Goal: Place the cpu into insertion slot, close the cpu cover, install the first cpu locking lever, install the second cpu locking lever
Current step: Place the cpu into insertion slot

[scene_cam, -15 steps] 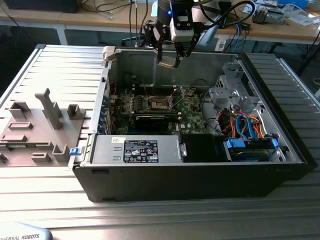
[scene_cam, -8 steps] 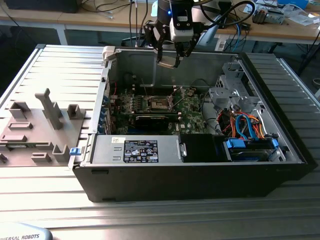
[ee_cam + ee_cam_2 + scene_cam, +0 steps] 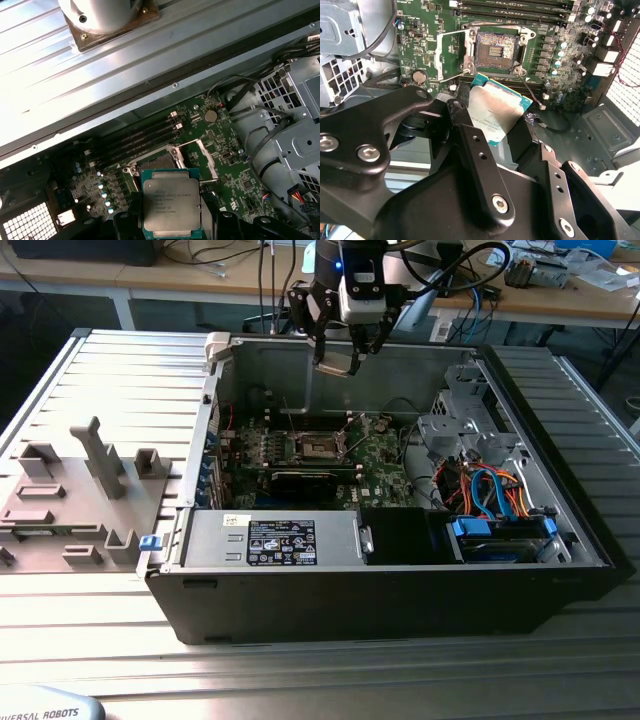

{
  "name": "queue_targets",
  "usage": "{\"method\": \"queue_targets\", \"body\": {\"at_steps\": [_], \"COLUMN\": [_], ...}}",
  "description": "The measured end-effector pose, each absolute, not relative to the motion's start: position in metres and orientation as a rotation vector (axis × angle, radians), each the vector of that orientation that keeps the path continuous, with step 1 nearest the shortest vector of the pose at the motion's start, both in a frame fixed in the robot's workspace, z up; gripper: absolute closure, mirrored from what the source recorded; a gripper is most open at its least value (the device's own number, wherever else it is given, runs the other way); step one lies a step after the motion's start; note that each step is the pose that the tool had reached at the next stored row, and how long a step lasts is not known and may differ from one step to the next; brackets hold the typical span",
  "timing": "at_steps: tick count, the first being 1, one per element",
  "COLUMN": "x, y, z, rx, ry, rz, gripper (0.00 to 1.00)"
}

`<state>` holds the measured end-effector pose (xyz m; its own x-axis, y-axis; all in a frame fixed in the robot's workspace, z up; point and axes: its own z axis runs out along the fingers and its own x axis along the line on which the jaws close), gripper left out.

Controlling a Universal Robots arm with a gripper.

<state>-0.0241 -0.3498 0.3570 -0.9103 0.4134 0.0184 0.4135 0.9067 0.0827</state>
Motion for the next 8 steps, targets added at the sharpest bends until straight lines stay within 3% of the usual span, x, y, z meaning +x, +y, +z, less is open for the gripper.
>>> {"method": "queue_targets", "body": {"at_steps": [8], "x": [-0.0241], "y": [-0.3498], "z": [0.357], "rx": [-0.679], "ry": [-3.064], "rz": [-0.133], "gripper": [0.46]}}
